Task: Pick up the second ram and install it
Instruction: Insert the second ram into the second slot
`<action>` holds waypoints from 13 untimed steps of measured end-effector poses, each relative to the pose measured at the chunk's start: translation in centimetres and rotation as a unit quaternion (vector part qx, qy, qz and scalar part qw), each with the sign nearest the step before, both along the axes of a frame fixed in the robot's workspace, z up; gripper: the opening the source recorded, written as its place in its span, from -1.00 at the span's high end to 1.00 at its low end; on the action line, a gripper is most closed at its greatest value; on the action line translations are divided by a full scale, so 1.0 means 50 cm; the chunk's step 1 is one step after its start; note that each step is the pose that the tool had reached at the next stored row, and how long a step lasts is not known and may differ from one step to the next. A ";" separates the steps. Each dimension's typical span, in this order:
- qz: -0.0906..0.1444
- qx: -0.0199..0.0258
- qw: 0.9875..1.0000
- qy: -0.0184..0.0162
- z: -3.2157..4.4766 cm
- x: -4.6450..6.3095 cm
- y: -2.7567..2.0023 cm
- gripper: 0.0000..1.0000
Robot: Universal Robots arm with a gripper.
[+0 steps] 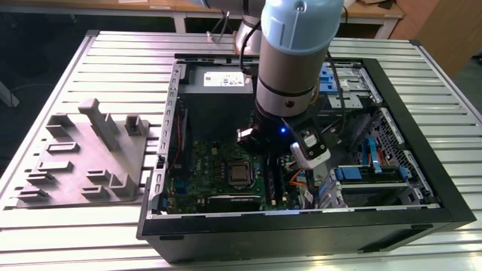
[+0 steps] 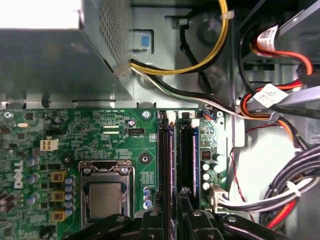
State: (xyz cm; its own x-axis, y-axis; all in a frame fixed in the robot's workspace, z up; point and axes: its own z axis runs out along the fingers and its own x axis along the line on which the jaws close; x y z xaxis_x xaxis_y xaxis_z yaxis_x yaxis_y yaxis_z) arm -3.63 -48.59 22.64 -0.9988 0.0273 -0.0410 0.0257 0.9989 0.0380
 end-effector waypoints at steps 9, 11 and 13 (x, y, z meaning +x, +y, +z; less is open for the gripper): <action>0.000 0.000 1.000 0.000 0.047 0.000 0.0000 0.51; 0.000 0.000 1.000 0.000 0.047 0.000 0.0001 0.51; 0.000 0.000 1.000 0.000 0.047 0.000 0.0000 0.51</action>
State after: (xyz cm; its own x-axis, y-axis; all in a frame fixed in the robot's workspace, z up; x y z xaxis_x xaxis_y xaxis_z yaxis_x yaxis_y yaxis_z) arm -3.63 -48.59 24.97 -0.9988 0.0272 -0.0410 0.0257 0.9990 0.0376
